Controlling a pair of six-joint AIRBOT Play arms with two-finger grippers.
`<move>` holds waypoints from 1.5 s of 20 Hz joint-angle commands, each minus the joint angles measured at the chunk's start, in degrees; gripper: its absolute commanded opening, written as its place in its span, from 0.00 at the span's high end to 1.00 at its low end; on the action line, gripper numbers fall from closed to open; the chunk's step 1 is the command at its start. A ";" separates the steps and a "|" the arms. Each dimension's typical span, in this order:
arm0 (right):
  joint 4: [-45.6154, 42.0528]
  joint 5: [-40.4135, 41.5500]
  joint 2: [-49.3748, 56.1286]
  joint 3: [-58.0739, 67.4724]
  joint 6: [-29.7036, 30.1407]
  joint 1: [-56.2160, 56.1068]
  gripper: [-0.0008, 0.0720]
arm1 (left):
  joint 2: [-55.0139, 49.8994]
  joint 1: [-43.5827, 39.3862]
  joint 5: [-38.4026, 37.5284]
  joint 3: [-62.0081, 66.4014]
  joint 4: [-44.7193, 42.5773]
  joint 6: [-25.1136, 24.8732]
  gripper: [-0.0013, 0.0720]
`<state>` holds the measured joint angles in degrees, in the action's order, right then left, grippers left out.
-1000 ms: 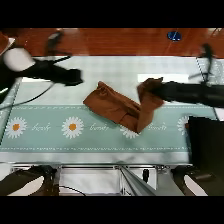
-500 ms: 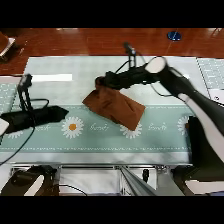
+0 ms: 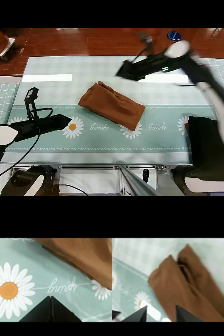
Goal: Fold the shirts.
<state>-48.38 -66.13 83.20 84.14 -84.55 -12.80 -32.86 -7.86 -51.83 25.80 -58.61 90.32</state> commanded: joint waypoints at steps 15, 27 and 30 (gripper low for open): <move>19.82 26.77 -21.64 -61.35 2.78 5.57 0.42 | -1.16 0.04 2.38 -0.39 0.81 0.02 0.96; 23.80 10.75 1.73 -31.41 13.73 -1.29 0.95 | -1.73 0.04 2.34 -0.39 0.85 0.00 0.96; 22.34 5.33 1.20 -21.64 13.33 -0.39 0.95 | -1.84 0.04 2.34 -0.42 0.83 0.00 0.96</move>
<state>-25.10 -55.42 84.01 54.22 -71.96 -13.41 -34.54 -7.86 -49.52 25.39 -57.78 90.32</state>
